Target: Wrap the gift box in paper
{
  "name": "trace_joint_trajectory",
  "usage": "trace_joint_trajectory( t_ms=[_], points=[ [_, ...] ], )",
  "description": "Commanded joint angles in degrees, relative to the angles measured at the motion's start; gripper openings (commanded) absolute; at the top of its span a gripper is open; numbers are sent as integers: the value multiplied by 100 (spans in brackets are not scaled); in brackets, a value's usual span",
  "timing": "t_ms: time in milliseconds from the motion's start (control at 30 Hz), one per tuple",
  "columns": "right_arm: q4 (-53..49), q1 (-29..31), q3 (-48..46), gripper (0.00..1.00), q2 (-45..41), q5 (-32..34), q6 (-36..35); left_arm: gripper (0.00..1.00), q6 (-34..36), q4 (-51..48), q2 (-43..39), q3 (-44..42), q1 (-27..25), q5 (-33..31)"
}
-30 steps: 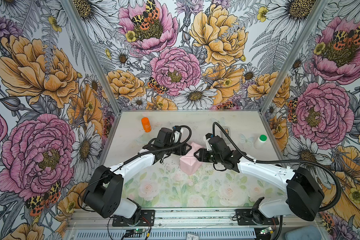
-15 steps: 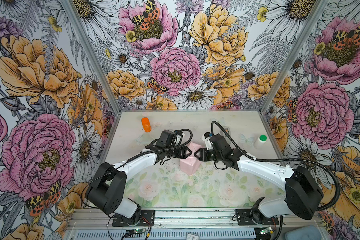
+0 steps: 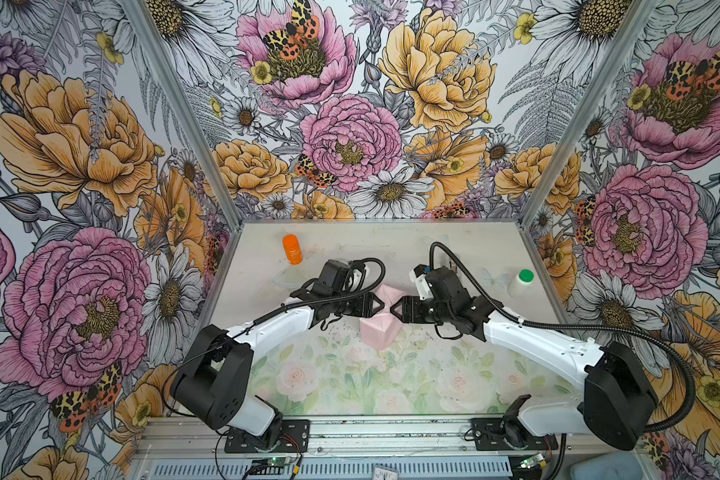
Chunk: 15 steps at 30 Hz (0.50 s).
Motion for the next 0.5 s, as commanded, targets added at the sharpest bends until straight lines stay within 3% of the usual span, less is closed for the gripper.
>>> trace_joint_trajectory(
  t_ms=[0,467],
  points=[
    [-97,-7,303,66,148,-158,92,60,47,-380,-42,-182,-40,-314],
    [-128,-7,130,43,535,48,-28,64,-240,-491,-380,92,28,-256]
  ],
)
